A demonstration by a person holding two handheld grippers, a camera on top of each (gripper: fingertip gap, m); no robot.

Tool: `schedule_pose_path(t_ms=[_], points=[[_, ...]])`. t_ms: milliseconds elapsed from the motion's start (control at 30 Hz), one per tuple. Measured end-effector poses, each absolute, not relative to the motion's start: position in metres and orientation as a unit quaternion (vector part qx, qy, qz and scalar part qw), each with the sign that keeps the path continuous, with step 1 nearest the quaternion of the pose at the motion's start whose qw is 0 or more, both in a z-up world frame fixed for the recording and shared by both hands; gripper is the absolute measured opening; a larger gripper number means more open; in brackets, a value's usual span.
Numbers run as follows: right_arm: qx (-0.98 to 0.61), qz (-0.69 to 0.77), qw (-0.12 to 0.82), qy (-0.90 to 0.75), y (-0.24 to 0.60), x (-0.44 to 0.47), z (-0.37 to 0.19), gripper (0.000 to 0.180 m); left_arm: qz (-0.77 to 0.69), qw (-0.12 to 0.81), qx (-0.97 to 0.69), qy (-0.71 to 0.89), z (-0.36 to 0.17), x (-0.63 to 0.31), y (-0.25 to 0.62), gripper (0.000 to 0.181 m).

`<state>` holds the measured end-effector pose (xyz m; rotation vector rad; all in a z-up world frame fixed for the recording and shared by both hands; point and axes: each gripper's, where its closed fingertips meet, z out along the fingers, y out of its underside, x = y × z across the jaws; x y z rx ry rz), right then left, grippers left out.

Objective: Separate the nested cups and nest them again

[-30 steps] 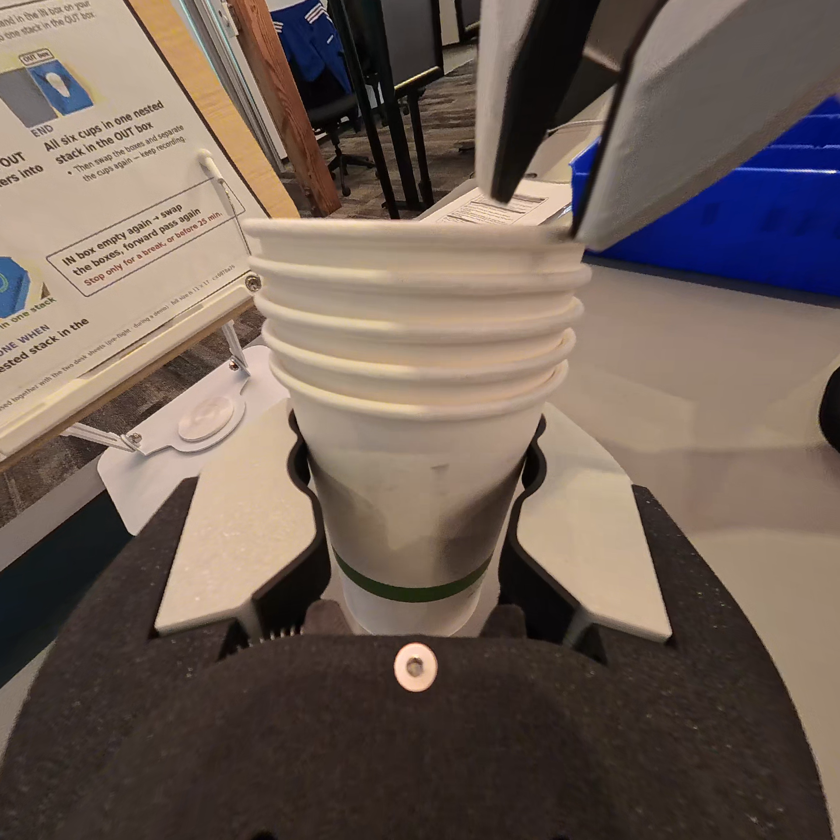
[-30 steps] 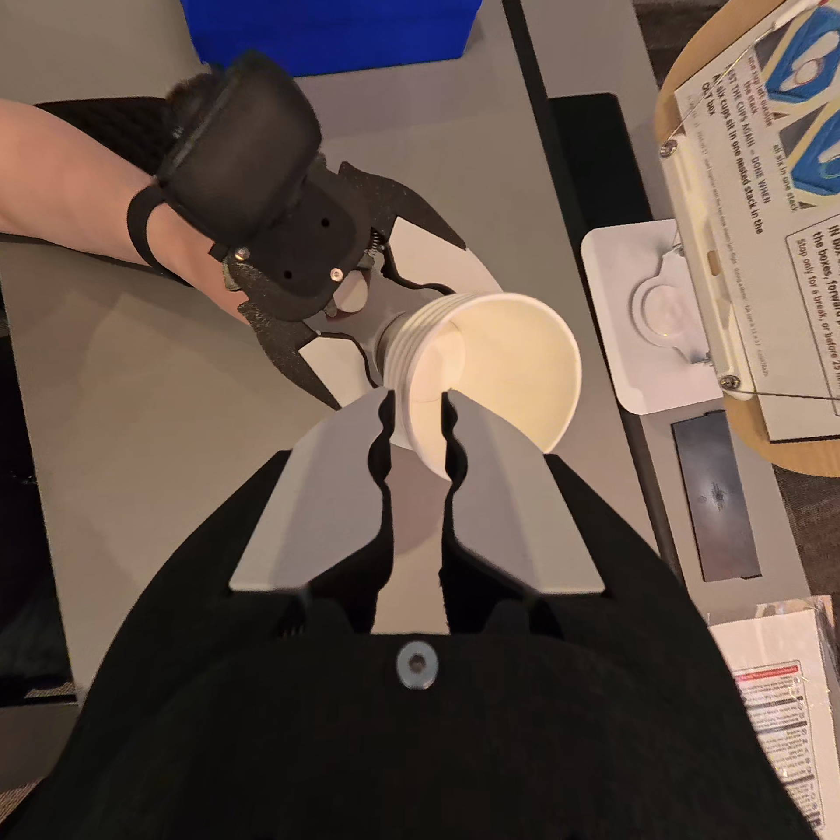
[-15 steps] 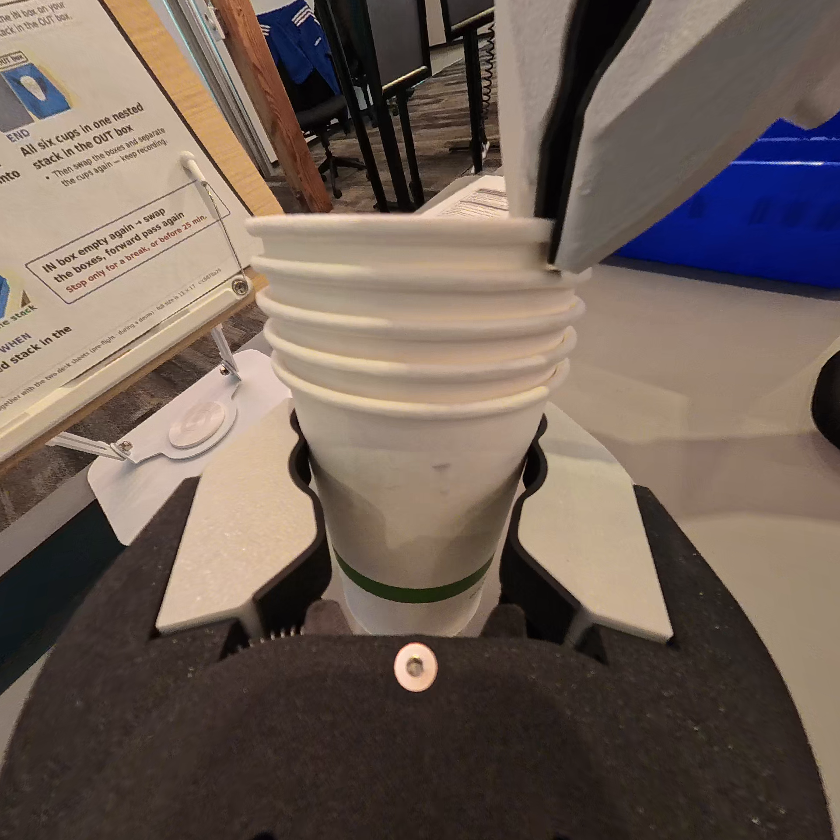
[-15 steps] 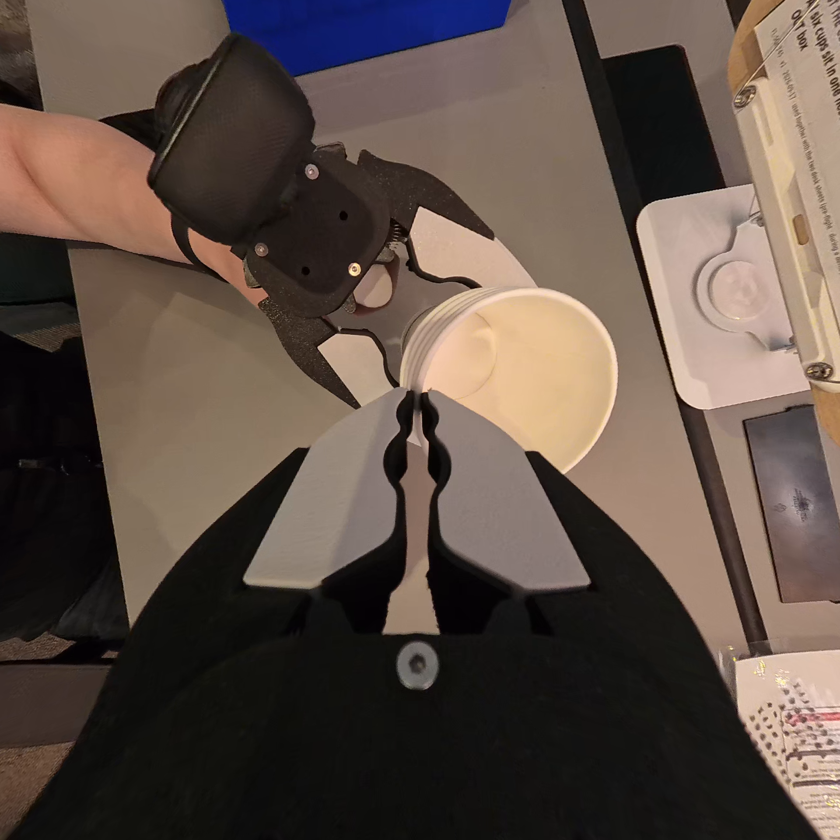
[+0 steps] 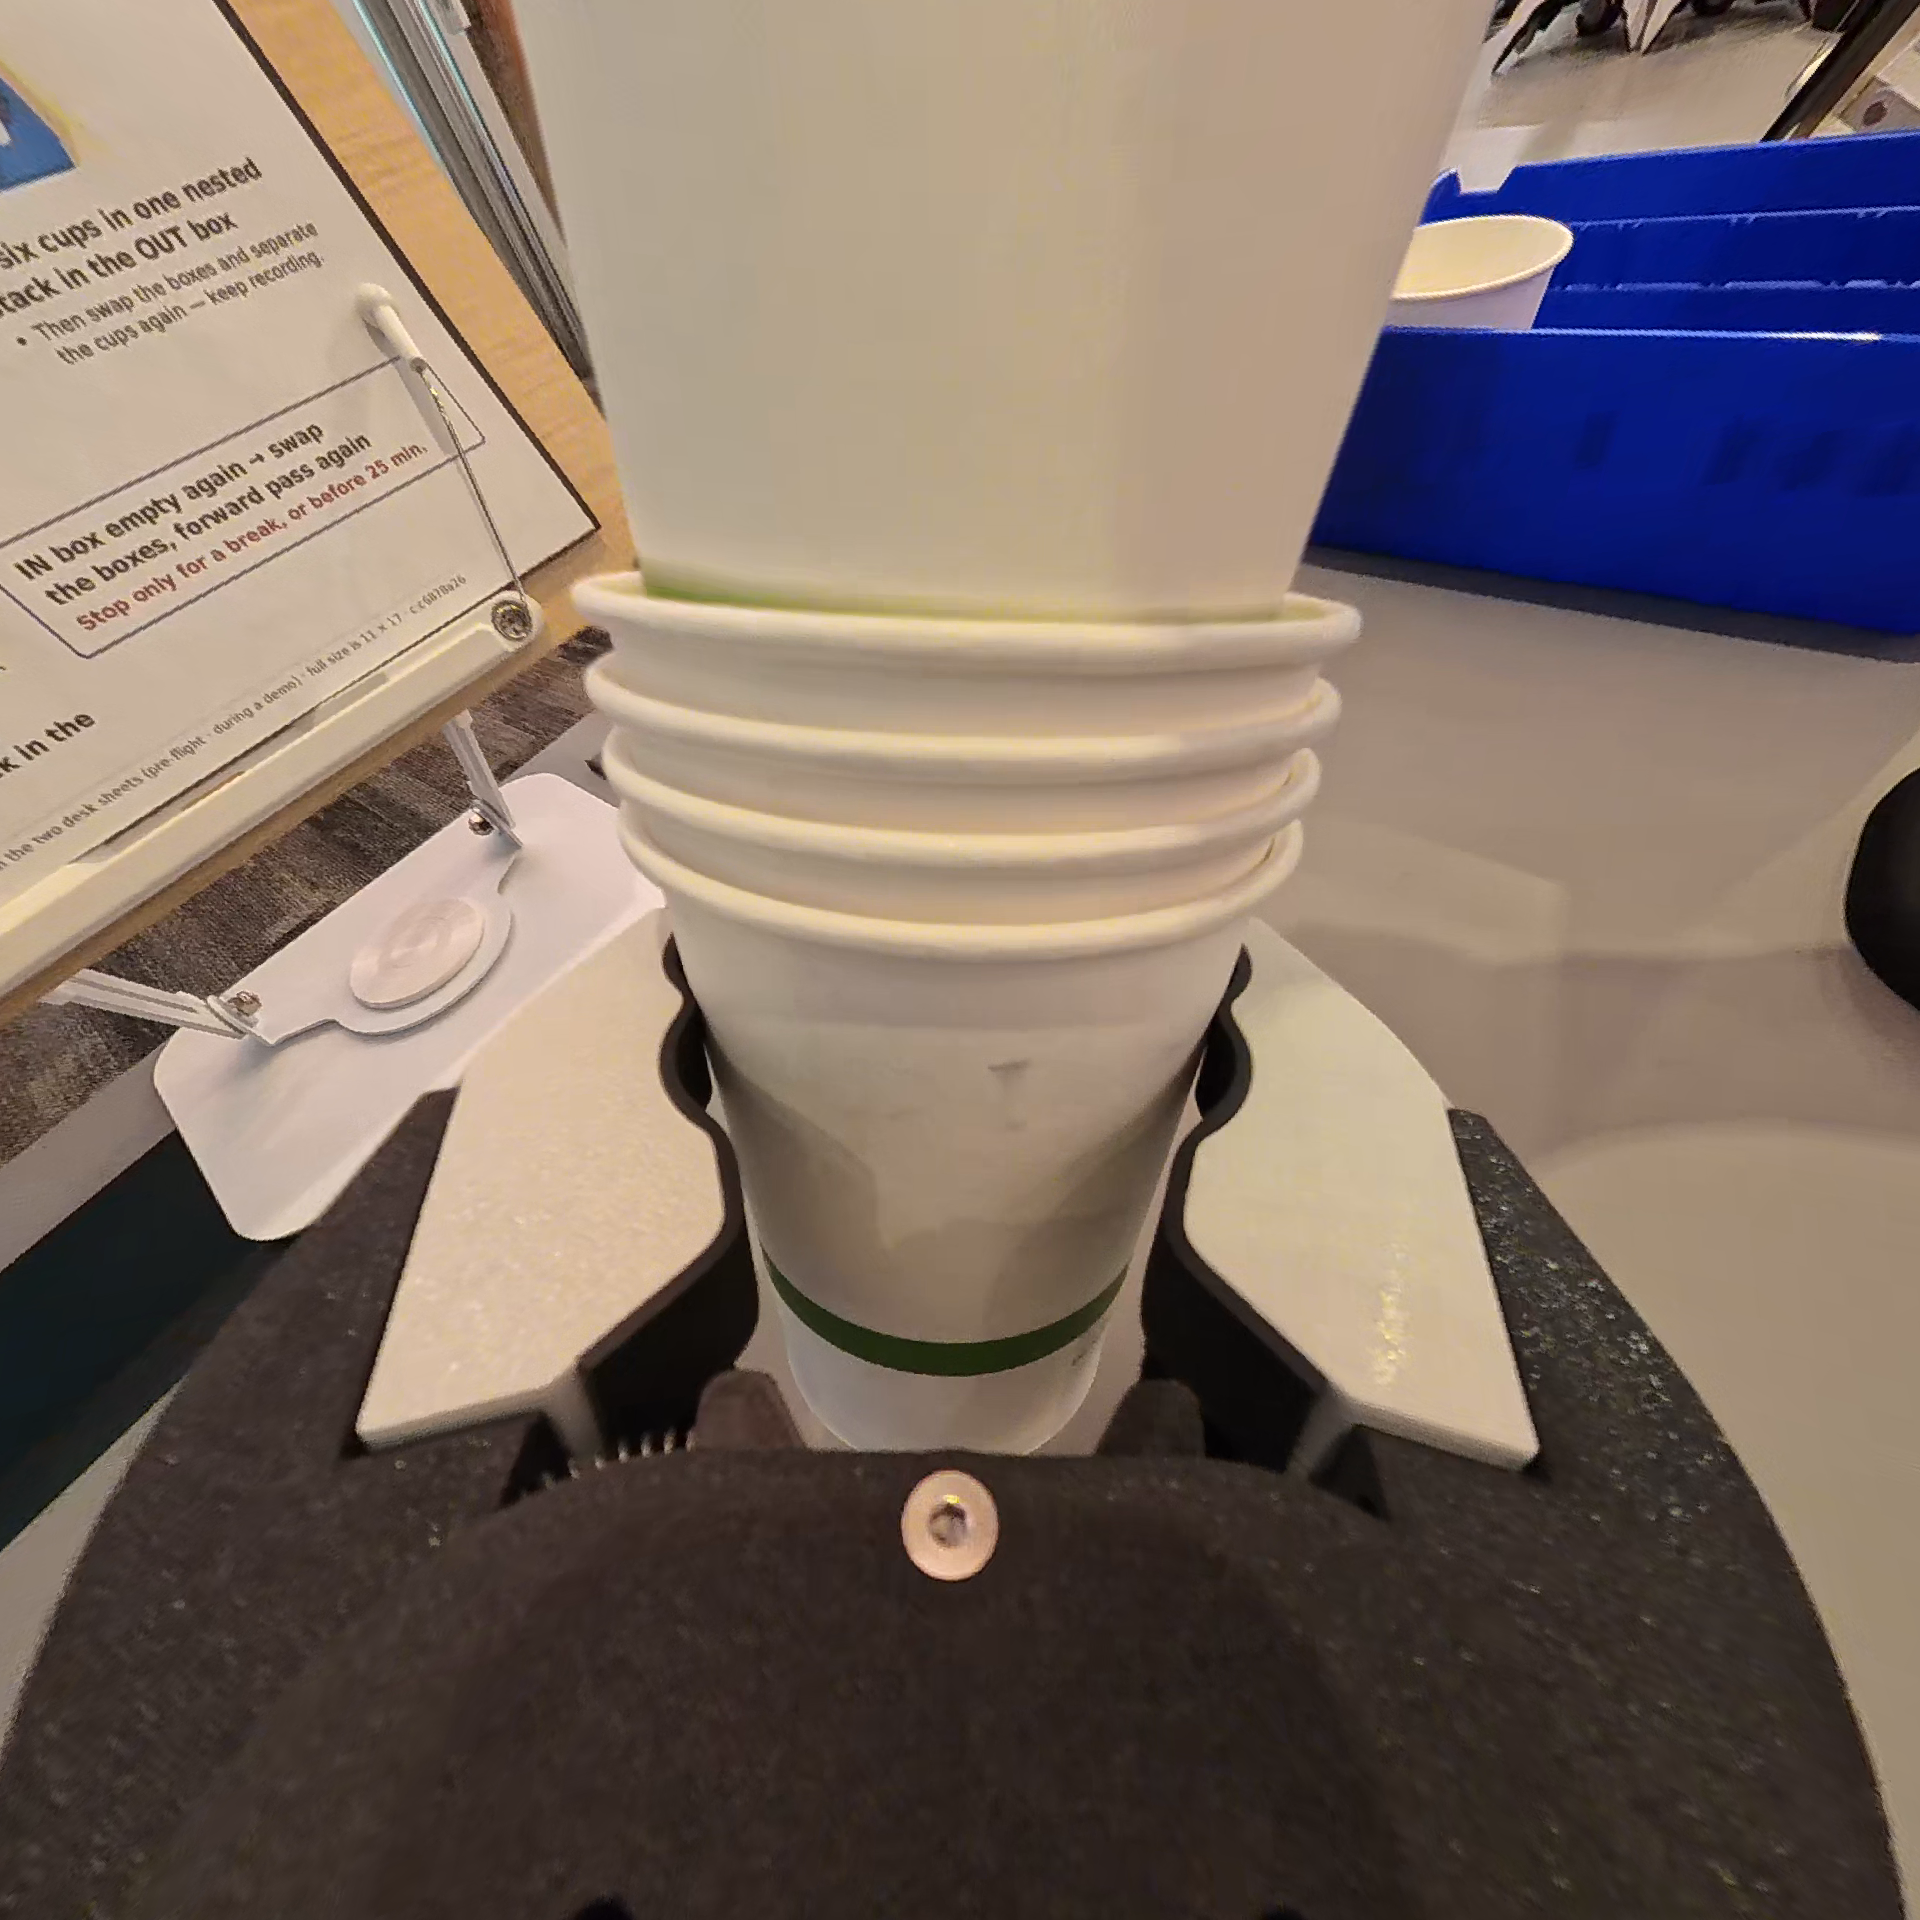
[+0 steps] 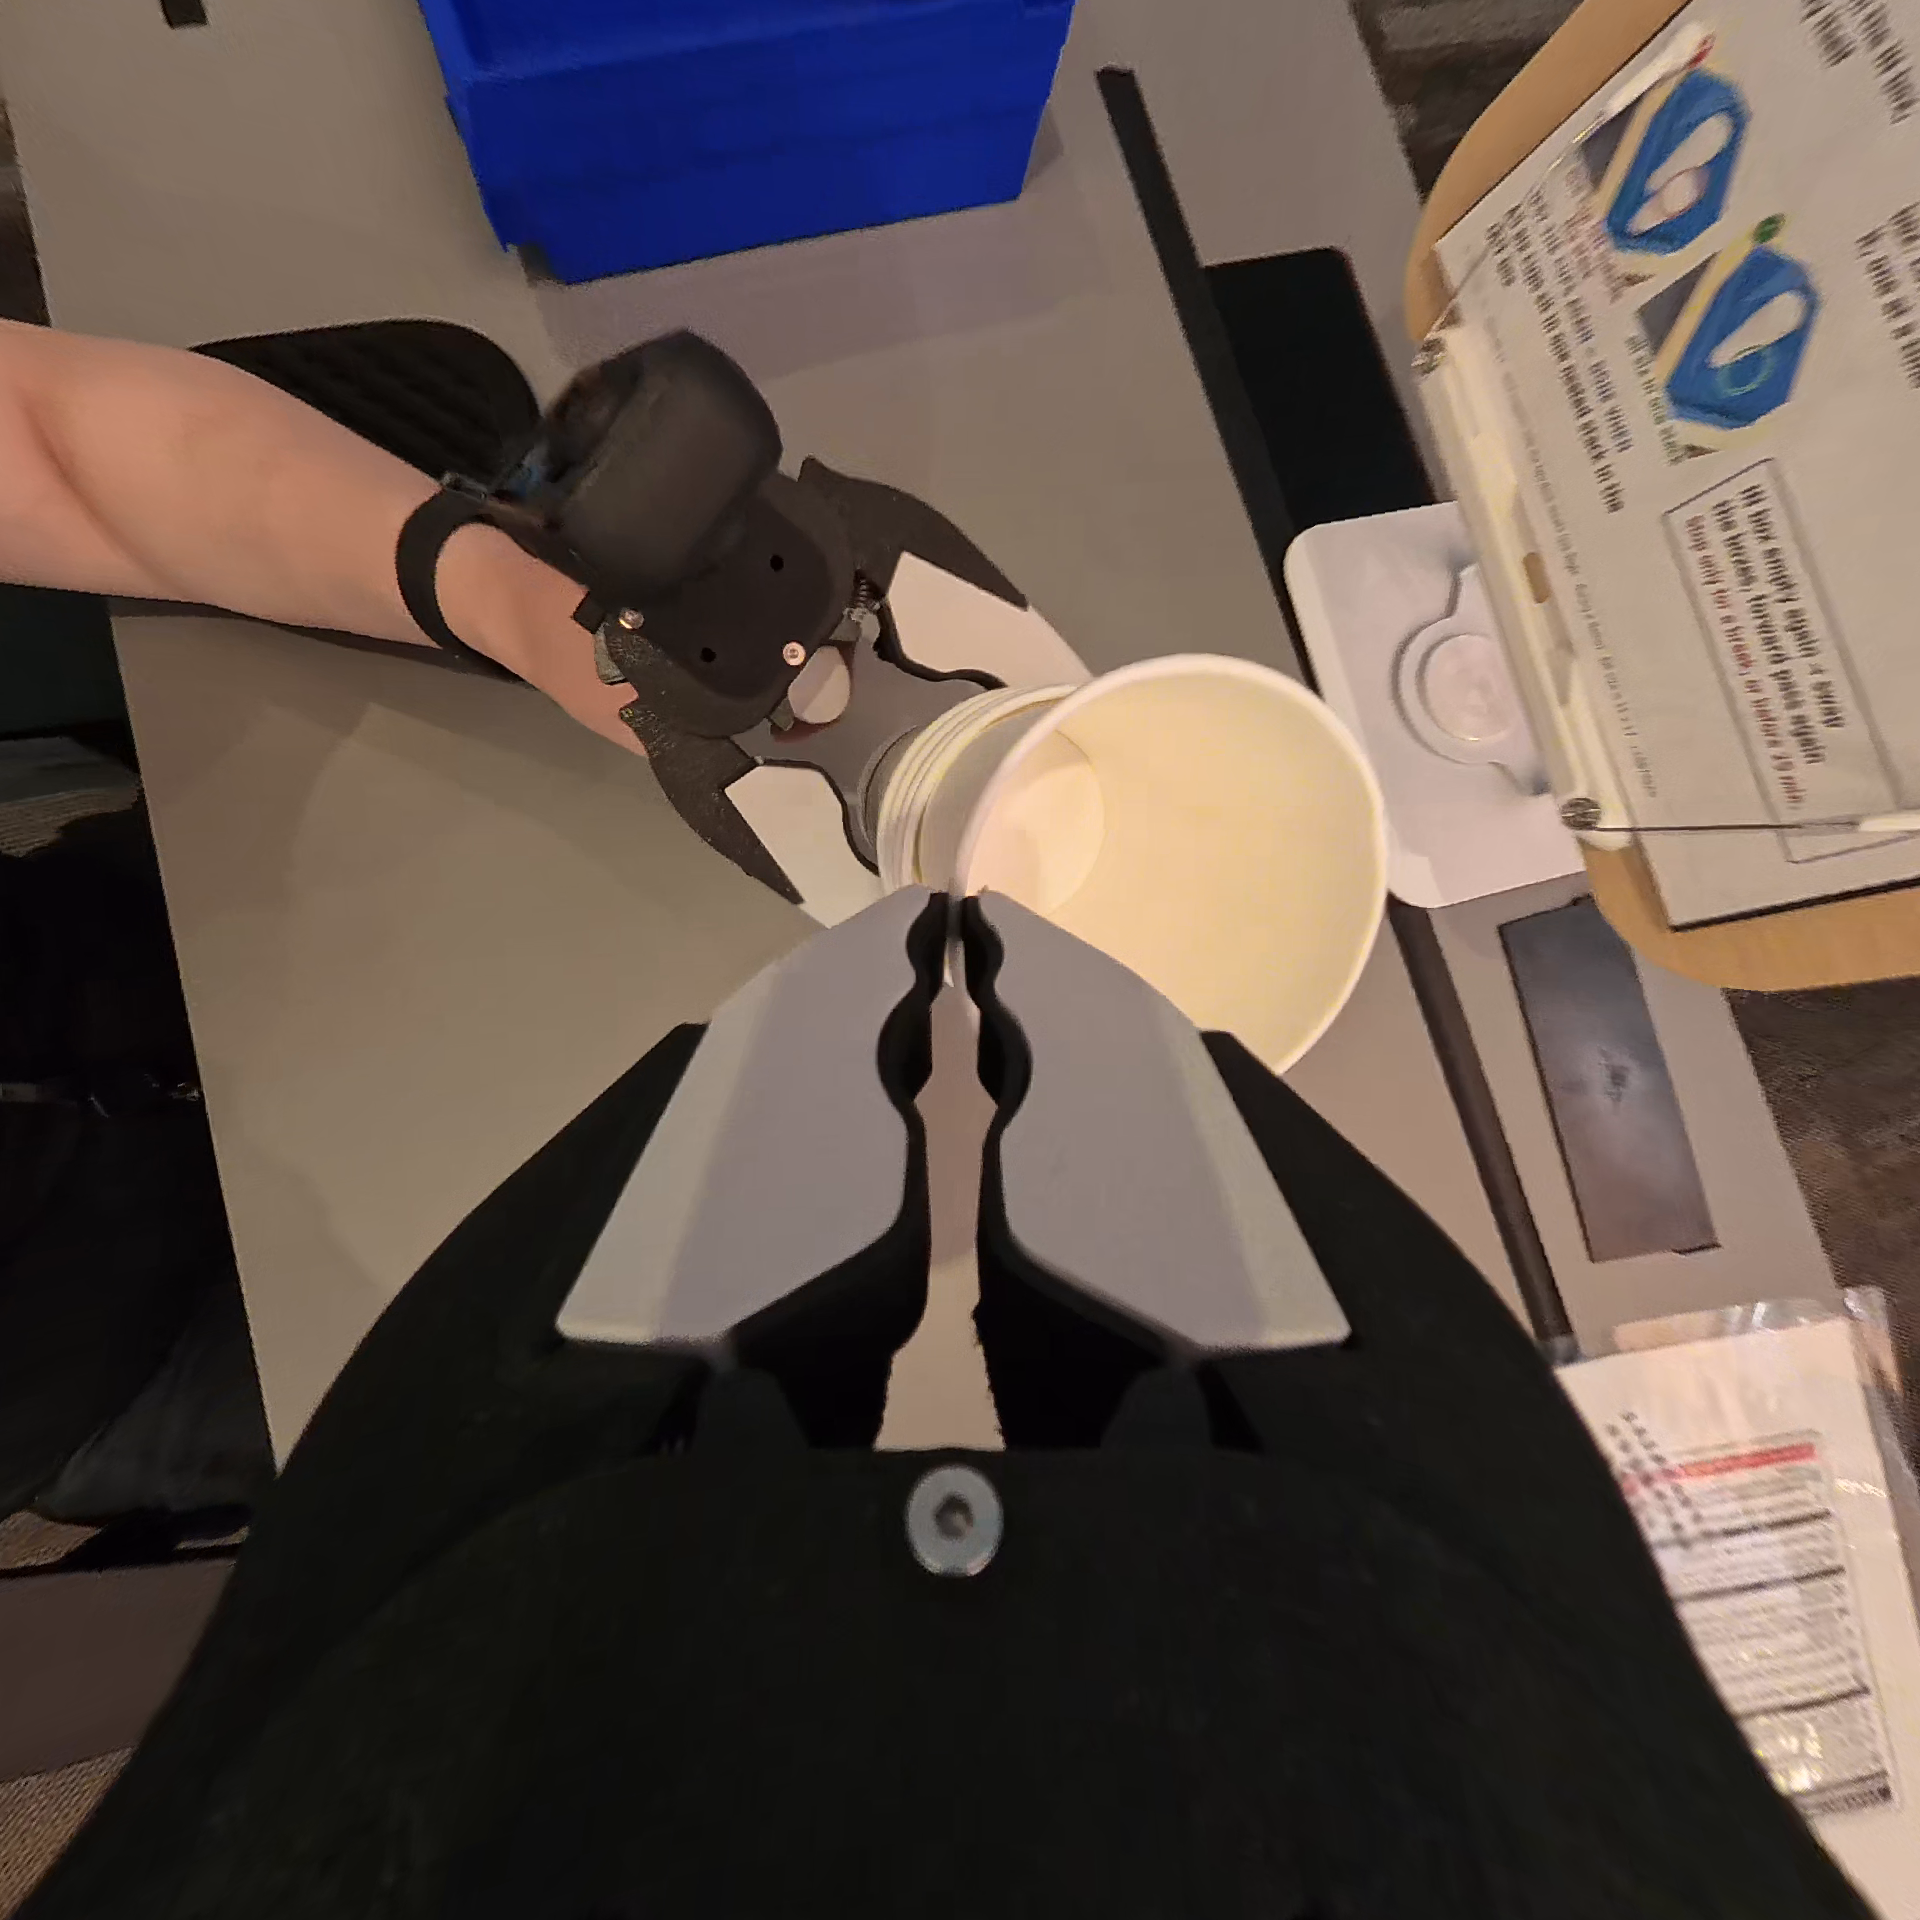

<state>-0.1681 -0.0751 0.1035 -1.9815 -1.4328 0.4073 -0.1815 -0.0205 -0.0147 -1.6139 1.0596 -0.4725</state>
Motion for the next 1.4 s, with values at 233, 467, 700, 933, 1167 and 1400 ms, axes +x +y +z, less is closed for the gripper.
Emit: schedule_pose_path(t_ms=[233,467,700,933,1167,1400], points=[[-0.761,0.112,0.384,-0.511,-0.084,-0.122,0.168,0.002,-0.208,0.531,-0.689,0.447,-0.022,-0.181,-0.020,0.093],[-0.825,-0.037,0.421,-0.375,-0.080,0.022,0.211,0.002,-0.204,0.531,-0.689,0.450,-0.022,-0.180,-0.020,0.093],[-0.895,-0.157,0.373,-0.187,-0.079,0.195,0.163,0.002,-0.200,0.528,-0.689,0.453,-0.024,-0.179,-0.020,0.093],[-0.935,-0.184,0.270,-0.140,-0.075,0.267,0.067,0.003,-0.193,0.520,-0.695,0.458,-0.032,-0.180,-0.017,0.093],[-0.957,-0.150,0.210,-0.136,-0.062,0.287,-0.005,0.003,-0.187,0.511,-0.701,0.461,-0.041,-0.180,-0.014,0.093],[-0.961,-0.160,0.167,-0.153,-0.048,0.296,-0.035,0.003,-0.184,0.505,-0.704,0.464,-0.047,-0.180,-0.012,0.093]])
